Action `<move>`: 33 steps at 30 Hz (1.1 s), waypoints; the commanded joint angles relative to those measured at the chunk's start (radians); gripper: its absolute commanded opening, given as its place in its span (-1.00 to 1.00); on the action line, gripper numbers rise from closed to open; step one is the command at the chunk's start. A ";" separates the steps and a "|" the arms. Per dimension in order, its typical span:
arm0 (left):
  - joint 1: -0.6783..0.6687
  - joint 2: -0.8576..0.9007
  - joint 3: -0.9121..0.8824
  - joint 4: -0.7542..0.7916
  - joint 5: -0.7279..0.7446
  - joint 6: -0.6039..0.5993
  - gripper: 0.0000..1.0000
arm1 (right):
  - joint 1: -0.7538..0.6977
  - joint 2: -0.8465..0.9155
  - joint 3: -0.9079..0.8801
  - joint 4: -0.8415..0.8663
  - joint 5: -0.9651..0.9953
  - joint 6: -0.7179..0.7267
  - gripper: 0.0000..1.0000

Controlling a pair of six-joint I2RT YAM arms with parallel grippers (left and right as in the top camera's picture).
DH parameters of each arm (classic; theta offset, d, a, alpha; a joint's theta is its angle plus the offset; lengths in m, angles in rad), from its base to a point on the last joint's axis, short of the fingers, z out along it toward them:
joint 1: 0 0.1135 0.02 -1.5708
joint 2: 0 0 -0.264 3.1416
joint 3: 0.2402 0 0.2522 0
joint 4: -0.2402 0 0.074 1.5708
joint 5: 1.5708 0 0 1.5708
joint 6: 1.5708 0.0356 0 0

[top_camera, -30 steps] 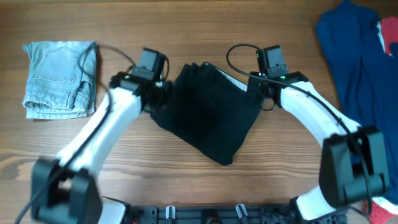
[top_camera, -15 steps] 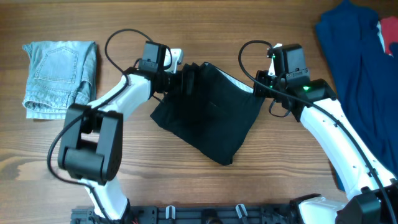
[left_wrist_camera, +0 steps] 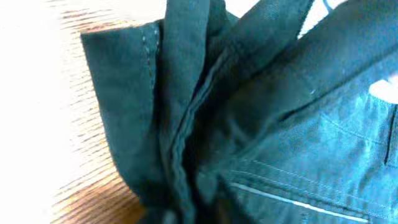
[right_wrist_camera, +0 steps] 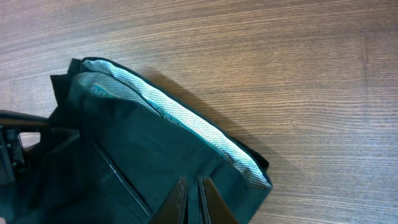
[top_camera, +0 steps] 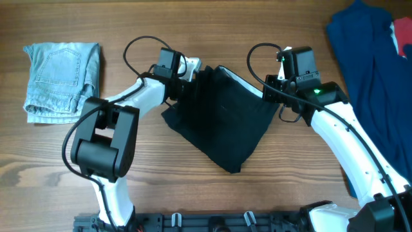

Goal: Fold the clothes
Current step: 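Carry the folded black bundle left with the left gripper onto the jeans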

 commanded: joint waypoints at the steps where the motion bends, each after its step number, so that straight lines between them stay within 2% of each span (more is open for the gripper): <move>1: 0.015 -0.007 0.024 -0.011 0.005 0.002 -0.92 | 0.001 0.003 0.013 -0.013 -0.016 -0.013 -0.88; 6: 0.104 -0.136 0.087 -0.103 -0.033 0.002 -0.92 | 0.001 0.003 0.013 -0.035 -0.009 -0.012 -0.90; 10: 0.238 -0.311 0.124 -0.224 -0.160 -0.002 -0.92 | 0.001 0.003 0.013 -0.055 0.025 -0.012 -0.91; 13: 0.357 -0.402 0.124 -0.246 -0.206 0.003 -0.92 | 0.001 0.003 0.013 -0.058 0.029 -0.010 -0.91; 16: 0.491 -0.431 0.124 -0.212 -0.217 0.008 -0.92 | 0.001 0.003 0.013 -0.058 0.029 -0.010 -0.92; 21: 0.661 -0.399 0.124 -0.167 -0.251 0.141 -0.92 | 0.001 0.002 0.013 -0.077 0.030 -0.010 -0.91; 26: 0.808 -0.351 0.124 -0.049 -0.285 0.145 -0.92 | 0.001 0.002 0.013 -0.100 0.030 -0.010 -0.91; 33: 0.871 -0.304 0.124 0.050 -0.307 0.160 -0.92 | 0.001 0.002 0.013 -0.106 0.030 -0.004 -0.91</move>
